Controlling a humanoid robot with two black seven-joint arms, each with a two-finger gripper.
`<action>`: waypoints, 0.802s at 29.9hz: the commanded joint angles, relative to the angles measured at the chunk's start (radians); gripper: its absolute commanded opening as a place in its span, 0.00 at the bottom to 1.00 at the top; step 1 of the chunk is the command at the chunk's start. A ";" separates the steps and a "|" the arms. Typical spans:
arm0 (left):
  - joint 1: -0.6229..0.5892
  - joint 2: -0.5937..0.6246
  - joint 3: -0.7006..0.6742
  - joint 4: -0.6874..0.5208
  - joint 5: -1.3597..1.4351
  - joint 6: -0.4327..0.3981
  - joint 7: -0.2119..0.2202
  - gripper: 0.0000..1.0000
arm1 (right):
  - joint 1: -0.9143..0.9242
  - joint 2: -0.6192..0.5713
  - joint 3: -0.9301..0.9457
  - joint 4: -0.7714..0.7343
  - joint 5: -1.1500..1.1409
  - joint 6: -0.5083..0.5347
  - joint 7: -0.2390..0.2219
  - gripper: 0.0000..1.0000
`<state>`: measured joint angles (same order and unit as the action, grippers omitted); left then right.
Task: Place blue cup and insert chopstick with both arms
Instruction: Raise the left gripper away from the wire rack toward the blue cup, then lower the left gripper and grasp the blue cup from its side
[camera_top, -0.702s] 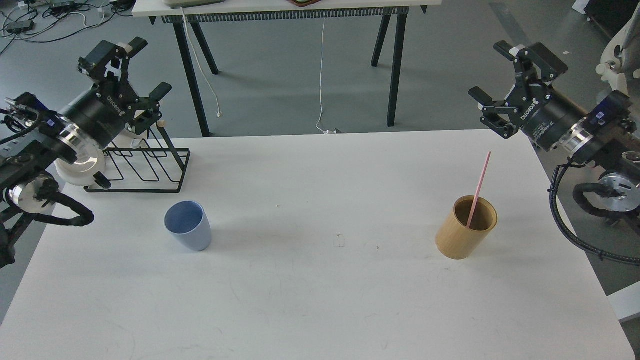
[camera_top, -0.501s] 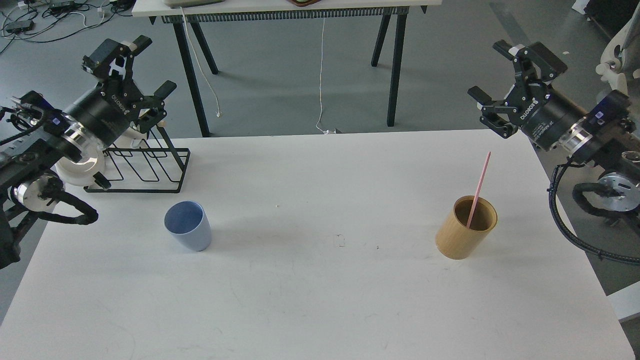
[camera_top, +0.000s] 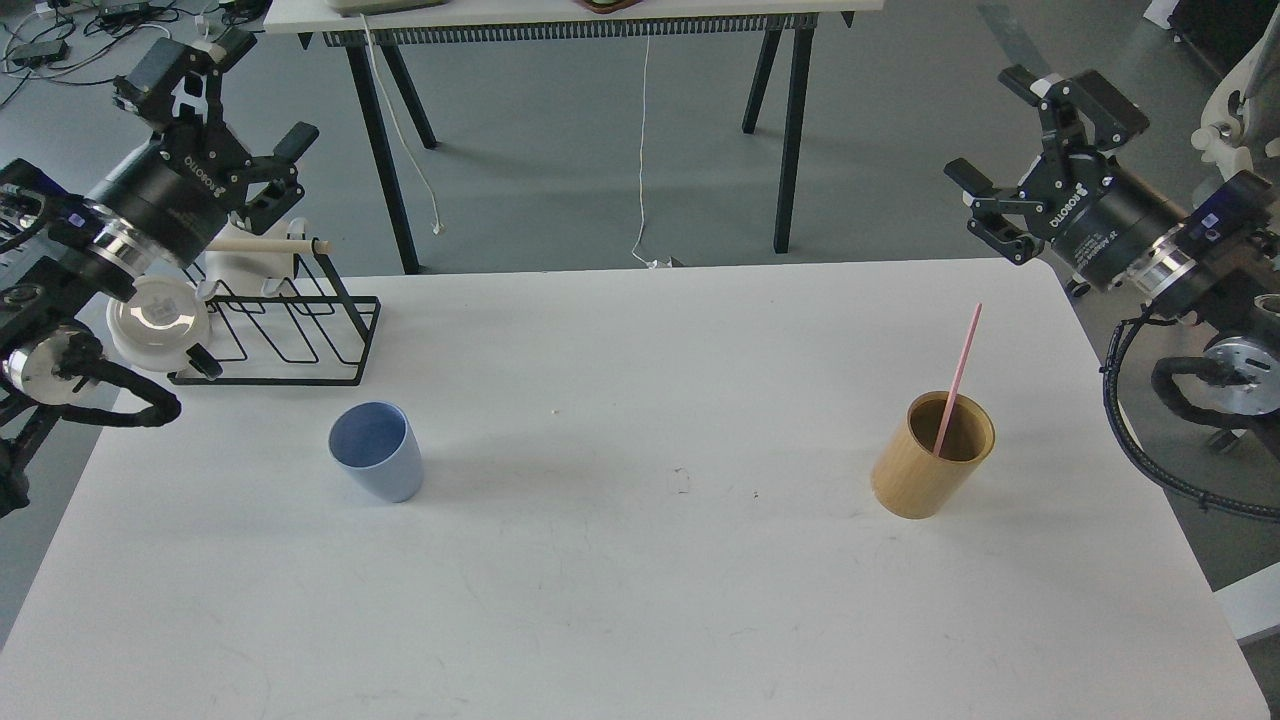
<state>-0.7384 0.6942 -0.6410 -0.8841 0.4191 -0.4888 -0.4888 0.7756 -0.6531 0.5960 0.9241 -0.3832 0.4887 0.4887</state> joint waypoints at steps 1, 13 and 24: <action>-0.012 0.109 -0.009 -0.097 0.003 0.000 0.000 1.00 | 0.001 -0.014 0.019 -0.002 0.000 0.000 0.000 0.98; -0.096 0.364 0.121 -0.350 0.524 0.000 0.000 1.00 | -0.007 -0.068 0.042 -0.042 0.006 0.000 0.000 0.98; -0.081 0.418 0.417 -0.360 1.099 0.159 0.000 1.00 | -0.032 -0.068 0.042 -0.067 0.007 0.000 0.000 0.98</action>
<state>-0.8250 1.1224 -0.2764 -1.2842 1.4250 -0.3685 -0.4889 0.7462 -0.7223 0.6382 0.8620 -0.3760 0.4887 0.4887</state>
